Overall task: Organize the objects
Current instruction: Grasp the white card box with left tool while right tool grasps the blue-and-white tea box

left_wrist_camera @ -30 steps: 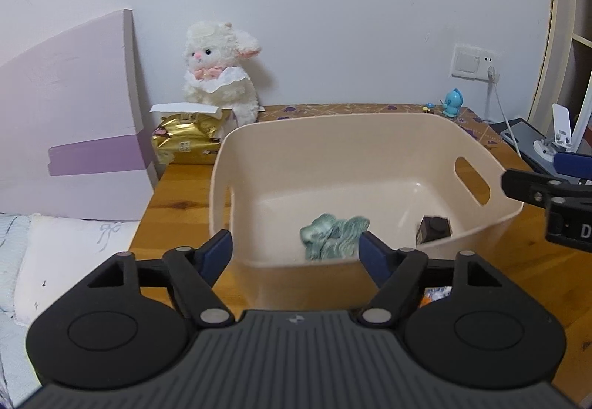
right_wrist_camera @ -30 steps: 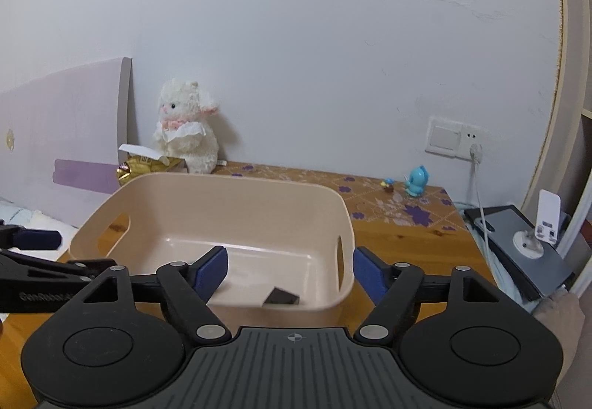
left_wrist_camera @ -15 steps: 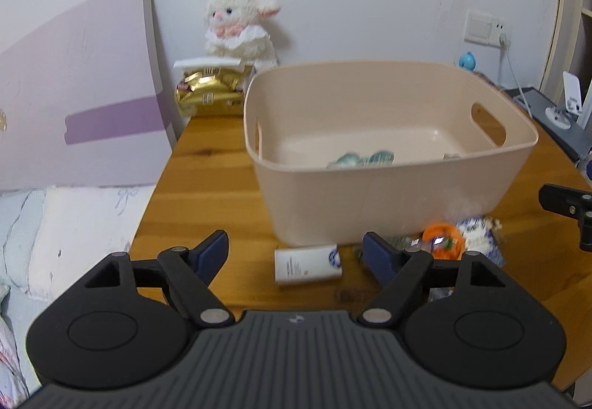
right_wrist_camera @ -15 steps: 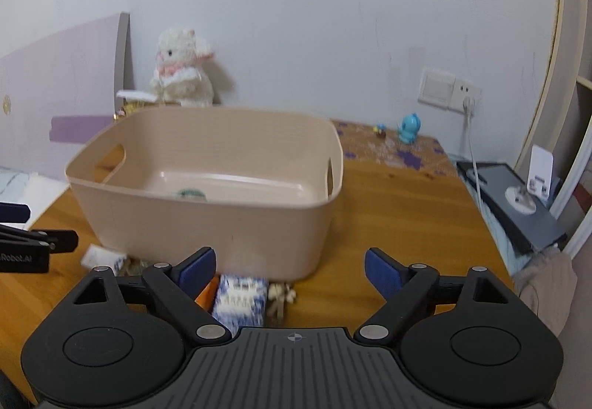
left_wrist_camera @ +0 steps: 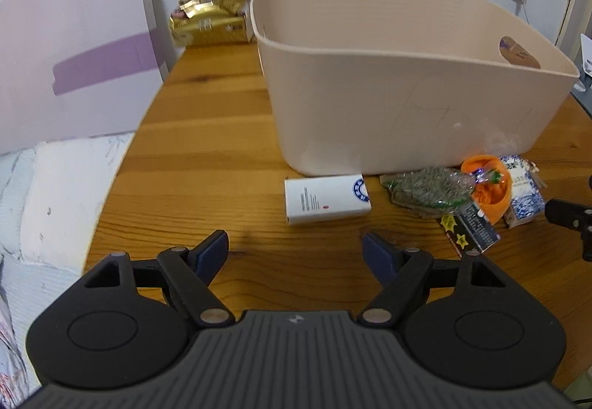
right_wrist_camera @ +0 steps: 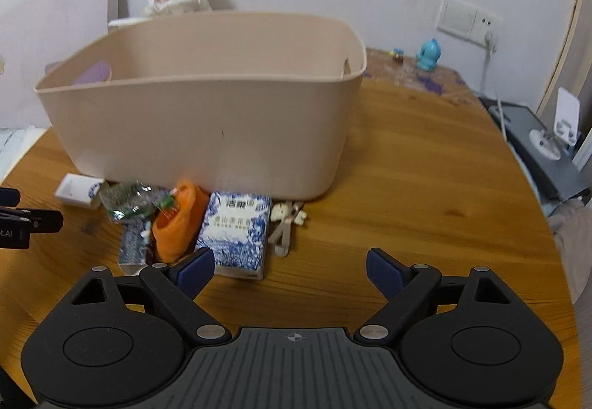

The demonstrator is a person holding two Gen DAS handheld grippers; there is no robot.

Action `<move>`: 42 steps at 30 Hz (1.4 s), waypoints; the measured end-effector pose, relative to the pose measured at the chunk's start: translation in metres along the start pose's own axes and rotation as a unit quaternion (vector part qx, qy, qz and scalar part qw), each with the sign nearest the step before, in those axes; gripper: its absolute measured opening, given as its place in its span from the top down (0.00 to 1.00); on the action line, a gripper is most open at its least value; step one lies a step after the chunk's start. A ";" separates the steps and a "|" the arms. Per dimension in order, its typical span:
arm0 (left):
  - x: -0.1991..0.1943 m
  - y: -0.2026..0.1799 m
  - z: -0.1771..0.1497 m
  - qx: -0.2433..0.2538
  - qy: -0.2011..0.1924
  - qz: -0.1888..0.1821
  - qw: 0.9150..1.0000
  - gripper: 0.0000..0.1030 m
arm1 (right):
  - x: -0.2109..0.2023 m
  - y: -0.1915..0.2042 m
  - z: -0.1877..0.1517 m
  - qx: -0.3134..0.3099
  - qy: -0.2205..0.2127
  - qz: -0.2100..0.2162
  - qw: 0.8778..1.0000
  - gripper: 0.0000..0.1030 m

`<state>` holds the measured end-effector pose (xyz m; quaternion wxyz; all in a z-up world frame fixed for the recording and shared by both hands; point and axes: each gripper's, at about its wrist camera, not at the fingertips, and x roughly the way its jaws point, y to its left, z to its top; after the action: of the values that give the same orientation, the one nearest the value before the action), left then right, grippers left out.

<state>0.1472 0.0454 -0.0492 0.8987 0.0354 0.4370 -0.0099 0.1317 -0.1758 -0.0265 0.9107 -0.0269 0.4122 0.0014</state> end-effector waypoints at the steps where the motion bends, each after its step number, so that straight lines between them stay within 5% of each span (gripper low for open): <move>1: 0.003 0.000 -0.001 -0.002 0.002 -0.004 1.000 0.22 | 0.004 0.000 0.000 0.000 0.005 0.000 1.000 0.12; 14: 0.043 -0.007 0.017 -0.025 0.011 -0.024 0.999 0.06 | 0.021 0.007 0.005 -0.007 0.007 0.030 1.000 0.06; 21: 0.050 -0.011 0.022 -0.022 -0.002 -0.011 1.000 0.06 | 0.033 0.018 0.004 -0.015 0.022 0.050 0.998 0.20; 24: 0.049 -0.012 0.022 -0.020 -0.008 -0.012 1.000 0.11 | 0.036 0.020 0.003 -0.014 0.023 0.052 0.998 0.35; 29: 0.043 -0.010 0.023 -0.020 -0.017 -0.014 1.000 0.41 | 0.031 0.019 0.002 -0.008 0.020 0.065 0.998 0.58; 42: 0.009 -0.005 0.006 -0.023 -0.026 -0.016 0.999 0.41 | -0.009 0.009 -0.012 -0.008 -0.009 0.065 0.998 0.59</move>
<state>0.1576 0.0398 -0.0527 0.9101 0.0070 0.4140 -0.0151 0.1163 -0.1672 -0.0280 0.9123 -0.0077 0.4045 0.0641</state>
